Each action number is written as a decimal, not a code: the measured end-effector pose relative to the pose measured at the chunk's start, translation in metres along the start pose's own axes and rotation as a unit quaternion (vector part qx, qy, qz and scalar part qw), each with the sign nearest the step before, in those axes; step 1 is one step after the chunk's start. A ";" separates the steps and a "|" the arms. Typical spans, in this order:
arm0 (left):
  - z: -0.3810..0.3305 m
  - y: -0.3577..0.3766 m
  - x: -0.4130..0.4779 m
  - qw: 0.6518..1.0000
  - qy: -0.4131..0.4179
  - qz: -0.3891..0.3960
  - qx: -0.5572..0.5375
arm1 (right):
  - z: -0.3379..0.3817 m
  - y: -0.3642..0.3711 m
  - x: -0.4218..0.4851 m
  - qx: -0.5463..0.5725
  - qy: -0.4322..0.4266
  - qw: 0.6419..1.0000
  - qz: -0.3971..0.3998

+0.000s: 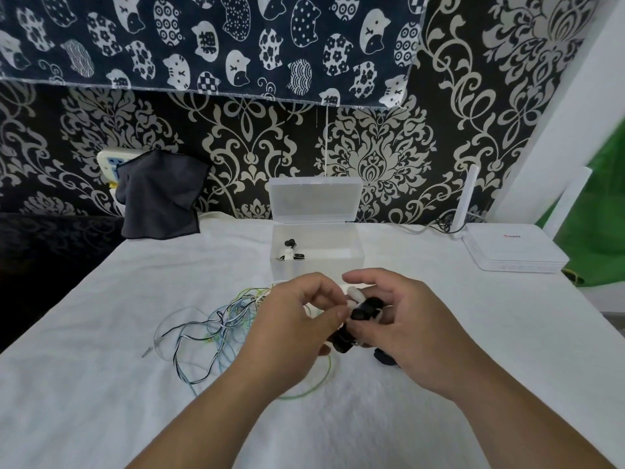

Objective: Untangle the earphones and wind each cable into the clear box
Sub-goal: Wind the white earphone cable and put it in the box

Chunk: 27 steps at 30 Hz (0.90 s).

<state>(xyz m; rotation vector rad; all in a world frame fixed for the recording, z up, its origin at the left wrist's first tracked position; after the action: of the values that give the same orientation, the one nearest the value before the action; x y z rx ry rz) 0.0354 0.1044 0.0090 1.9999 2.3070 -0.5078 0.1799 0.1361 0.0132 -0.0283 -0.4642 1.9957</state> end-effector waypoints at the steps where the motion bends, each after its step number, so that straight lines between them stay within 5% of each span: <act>1: 0.001 -0.001 0.000 1.000 -0.001 -0.001 0.004 | 0.000 0.000 0.000 0.009 -0.001 1.000 0.001; 10: -0.001 -0.007 0.001 1.000 -0.015 -0.002 -0.016 | -0.011 -0.005 0.001 0.071 -0.002 0.997 0.008; 21: -0.004 -0.001 -0.005 0.995 -0.011 -0.032 0.097 | -0.015 0.006 -0.003 -0.067 0.016 0.995 0.071; 27: -0.004 -0.008 -0.003 0.996 -0.010 -0.070 0.051 | -0.011 0.007 -0.004 0.064 0.038 0.997 0.008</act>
<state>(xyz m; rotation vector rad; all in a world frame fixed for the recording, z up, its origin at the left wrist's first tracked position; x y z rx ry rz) 0.0284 0.1020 0.0157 1.8727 2.4677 -0.6643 0.1780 0.1328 -0.0002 -0.0282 -0.2871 2.0288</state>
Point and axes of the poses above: each hand's wrist, its own x-axis towards the middle knuckle, its own y-axis out of the palm, z = x × y, the point moved 6 cm from there along x, towards the middle knuckle, and after that the axes turned 13 degrees about -y, right-handed, at the moved point
